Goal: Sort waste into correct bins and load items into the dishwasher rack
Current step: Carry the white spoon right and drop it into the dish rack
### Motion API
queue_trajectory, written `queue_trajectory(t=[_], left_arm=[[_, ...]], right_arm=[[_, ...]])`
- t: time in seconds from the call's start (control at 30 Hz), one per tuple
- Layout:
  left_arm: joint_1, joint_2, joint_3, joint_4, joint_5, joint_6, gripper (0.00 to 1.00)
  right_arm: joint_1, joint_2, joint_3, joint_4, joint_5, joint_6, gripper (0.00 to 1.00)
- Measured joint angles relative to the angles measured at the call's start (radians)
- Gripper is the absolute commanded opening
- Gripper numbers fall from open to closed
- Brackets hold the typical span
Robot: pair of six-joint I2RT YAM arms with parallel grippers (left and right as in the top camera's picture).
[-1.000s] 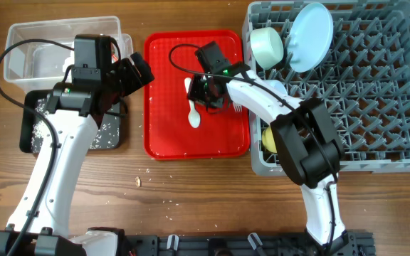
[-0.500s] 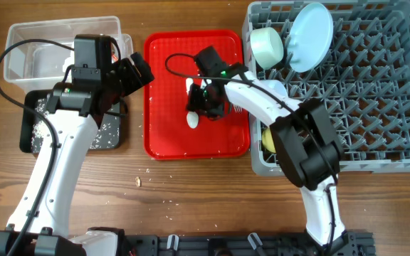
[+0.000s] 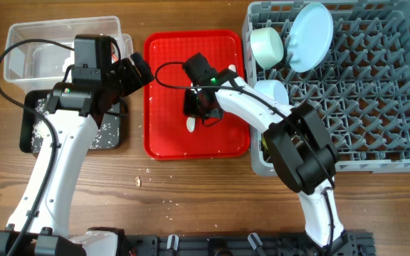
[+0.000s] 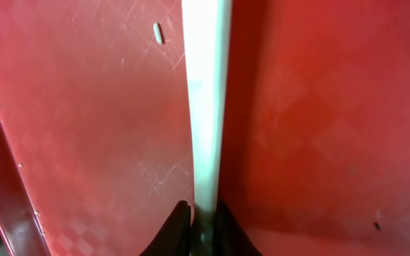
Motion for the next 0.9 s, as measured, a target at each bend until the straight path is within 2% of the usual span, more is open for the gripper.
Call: queue_trajectory(t=[0.17,0.3,0.47,0.53,0.63,0.7,0.8,0.9], left_arm=[[0.000,0.000,0.000,0.000,0.000,0.000,1.00],[0.000,0.000,0.000,0.000,0.000,0.000,1.00],[0.000,0.000,0.000,0.000,0.000,0.000,1.00],[0.000,0.000,0.000,0.000,0.000,0.000,1.00],[0.000,0.000,0.000,0.000,0.000,0.000,1.00],[0.000,0.000,0.000,0.000,0.000,0.000,1.00],[0.000,0.000,0.000,0.000,0.000,0.000,1.00],[0.000,0.000,0.000,0.000,0.000,0.000,1.00]], right_arm=[[-0.034,-0.007,0.001,-0.005,-0.024,-0.029,0.04],[-0.113,-0.072,-0.011,-0.035,0.007,-0.171,0.04],[-0.218,-0.341,-0.011,-0.043,0.037,-0.320,0.04],[-0.265,-0.467,-0.010,-0.091,0.058,-0.378,0.04],[-0.354,-0.555,-0.003,-0.218,0.121,-0.458,0.04],[-0.430,-0.565,-0.002,-0.351,0.178,-0.486,0.04],[-0.494,-0.562,-0.049,-0.451,0.217,-0.486,0.04],[-0.549,-0.560,-0.163,-0.462,0.255,-0.493,0.04]])
